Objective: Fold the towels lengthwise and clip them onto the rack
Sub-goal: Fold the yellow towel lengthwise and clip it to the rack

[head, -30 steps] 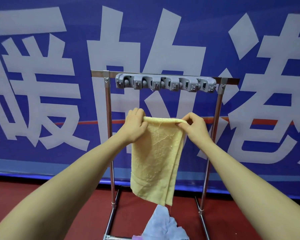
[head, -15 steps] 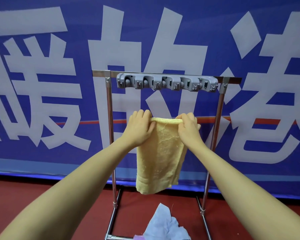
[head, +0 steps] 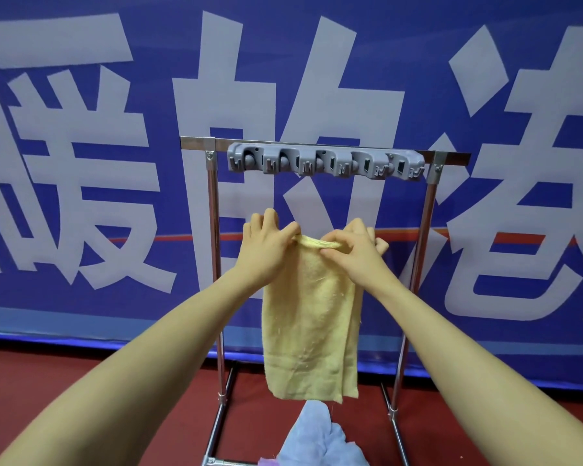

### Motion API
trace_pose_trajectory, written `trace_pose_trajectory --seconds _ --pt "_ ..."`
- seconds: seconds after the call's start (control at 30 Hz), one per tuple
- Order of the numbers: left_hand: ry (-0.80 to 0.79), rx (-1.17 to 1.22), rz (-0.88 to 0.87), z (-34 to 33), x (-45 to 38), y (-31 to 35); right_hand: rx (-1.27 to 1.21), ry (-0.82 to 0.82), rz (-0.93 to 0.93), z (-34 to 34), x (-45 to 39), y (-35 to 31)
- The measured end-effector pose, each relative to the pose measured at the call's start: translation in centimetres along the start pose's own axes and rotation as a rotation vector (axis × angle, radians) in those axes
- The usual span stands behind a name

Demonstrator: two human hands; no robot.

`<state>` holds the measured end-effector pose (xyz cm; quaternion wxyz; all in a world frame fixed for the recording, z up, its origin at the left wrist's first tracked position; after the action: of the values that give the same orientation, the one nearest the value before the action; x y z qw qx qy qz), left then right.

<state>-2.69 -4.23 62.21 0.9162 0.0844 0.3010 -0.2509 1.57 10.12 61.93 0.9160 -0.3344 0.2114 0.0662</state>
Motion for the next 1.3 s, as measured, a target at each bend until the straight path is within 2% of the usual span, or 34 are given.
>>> trace_pose_trajectory --seconds 0.1,0.17,0.27,0.33,0.43,0.53,0.67,0.77,0.9,1.03,1.17,1.3 --pt "0.052 -0.008 -0.04 0.6 -0.4 0.8 -0.052 -0.039 0.041 -0.4 0.4 -0.9" --pt "0.036 0.11 -0.073 0.9 -0.6 1.8 -0.09 -0.036 0.053 -0.7 0.5 -1.2" --pt "0.027 0.367 -0.036 1.3 -0.8 1.9 -0.122 0.017 0.036 -0.7 0.5 -1.1" --pt "-0.026 0.53 -0.019 1.0 -0.7 1.7 -0.125 0.061 0.033 -0.4 0.5 -1.0" --pt "-0.143 0.634 -0.108 0.7 -0.3 3.0 -0.151 0.089 0.039 -0.2 0.5 -1.1" --pt "-0.198 0.59 -0.179 0.2 -0.1 4.1 -0.189 0.073 0.045 -0.8 0.5 -1.2" --pt "-0.151 0.52 -0.199 0.0 -0.3 4.1 -0.174 0.017 0.062 -1.6 0.4 -1.0" --pt "-0.097 0.553 -0.179 0.0 -0.2 3.8 -0.234 -0.026 0.029 -1.9 0.4 -0.4" --pt "-0.082 0.587 -0.114 -0.1 -0.2 3.2 -0.369 0.12 -0.005 -0.5 0.7 0.6" --pt "-0.032 0.535 -0.127 0.7 -0.3 3.0 -0.451 0.203 -0.043 0.4 0.8 1.9" --pt "-0.028 0.397 -0.255 1.5 -0.4 3.8 -0.499 0.198 -0.077 0.0 0.5 2.8" --pt "-0.04 0.325 -0.373 1.9 -0.1 4.7 -0.597 0.084 -0.073 -1.2 0.2 2.6"
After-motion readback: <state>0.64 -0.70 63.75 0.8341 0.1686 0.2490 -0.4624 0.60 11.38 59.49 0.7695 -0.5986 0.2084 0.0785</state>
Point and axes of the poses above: each hand's wrist, its own x-axis away from the middle knuckle, its own z-axis out of the back of the hand, y = z × x, the point moved 9 cm from there along -x, towards the middle knuckle, and after that the axes turned 4 degrees about -y, right-handed, at the moved point
